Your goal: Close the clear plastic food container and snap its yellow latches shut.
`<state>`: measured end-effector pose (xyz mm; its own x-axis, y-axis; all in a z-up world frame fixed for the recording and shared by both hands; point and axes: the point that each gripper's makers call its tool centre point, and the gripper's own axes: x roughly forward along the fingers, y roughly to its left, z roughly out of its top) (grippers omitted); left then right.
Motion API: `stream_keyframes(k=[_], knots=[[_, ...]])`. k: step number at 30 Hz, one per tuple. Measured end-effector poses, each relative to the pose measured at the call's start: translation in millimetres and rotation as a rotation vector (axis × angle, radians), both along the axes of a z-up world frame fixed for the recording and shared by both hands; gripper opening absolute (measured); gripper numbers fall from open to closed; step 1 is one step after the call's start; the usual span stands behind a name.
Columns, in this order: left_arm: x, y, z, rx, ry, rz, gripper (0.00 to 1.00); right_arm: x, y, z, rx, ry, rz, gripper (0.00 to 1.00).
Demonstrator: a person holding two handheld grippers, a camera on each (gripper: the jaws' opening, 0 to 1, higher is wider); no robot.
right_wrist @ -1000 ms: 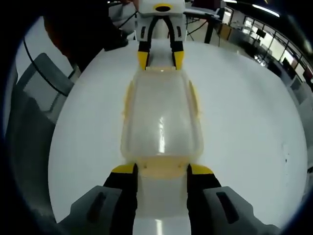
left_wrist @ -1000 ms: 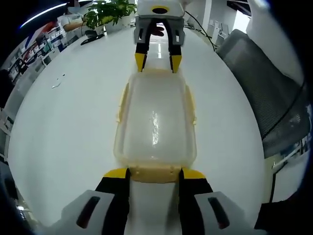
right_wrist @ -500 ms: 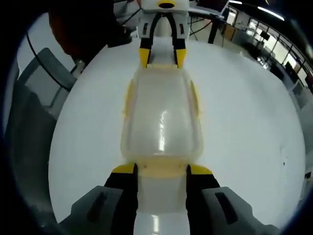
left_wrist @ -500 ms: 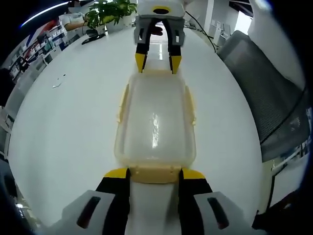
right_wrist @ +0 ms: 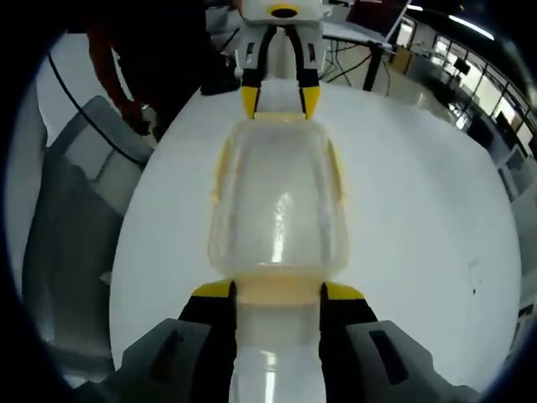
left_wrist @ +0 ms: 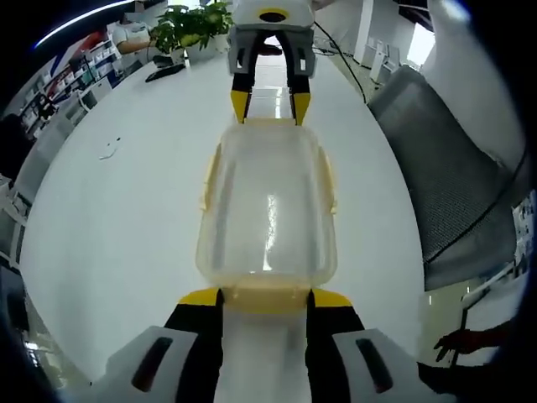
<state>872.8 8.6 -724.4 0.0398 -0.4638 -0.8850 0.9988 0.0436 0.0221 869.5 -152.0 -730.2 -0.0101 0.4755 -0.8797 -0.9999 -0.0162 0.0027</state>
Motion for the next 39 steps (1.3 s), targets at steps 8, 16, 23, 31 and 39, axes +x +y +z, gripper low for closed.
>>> stream_keyframes(k=[8, 16, 23, 31, 39], knots=[[0.3, -18, 24.6, -0.021, -0.015, 0.012, 0.32, 1, -19, 23.5, -0.01, -0.002, 0.005, 0.34], [-0.8, -47, 34.7, -0.046, -0.022, 0.021, 0.32, -1, -47, 36.3, -0.031, -0.005, 0.016, 0.35], [3.0, -79, 39.6, -0.048, -0.038, 0.018, 0.32, 1, -79, 42.0, -0.04, -0.014, 0.018, 0.35], [9.8, -117, 42.3, -0.051, -0.058, -0.004, 0.32, 3, -118, 46.3, -0.041, -0.025, -0.008, 0.35], [8.4, -152, 41.4, -0.059, -0.07, -0.015, 0.32, 0, -151, 45.0, -0.05, -0.032, -0.026, 0.35]])
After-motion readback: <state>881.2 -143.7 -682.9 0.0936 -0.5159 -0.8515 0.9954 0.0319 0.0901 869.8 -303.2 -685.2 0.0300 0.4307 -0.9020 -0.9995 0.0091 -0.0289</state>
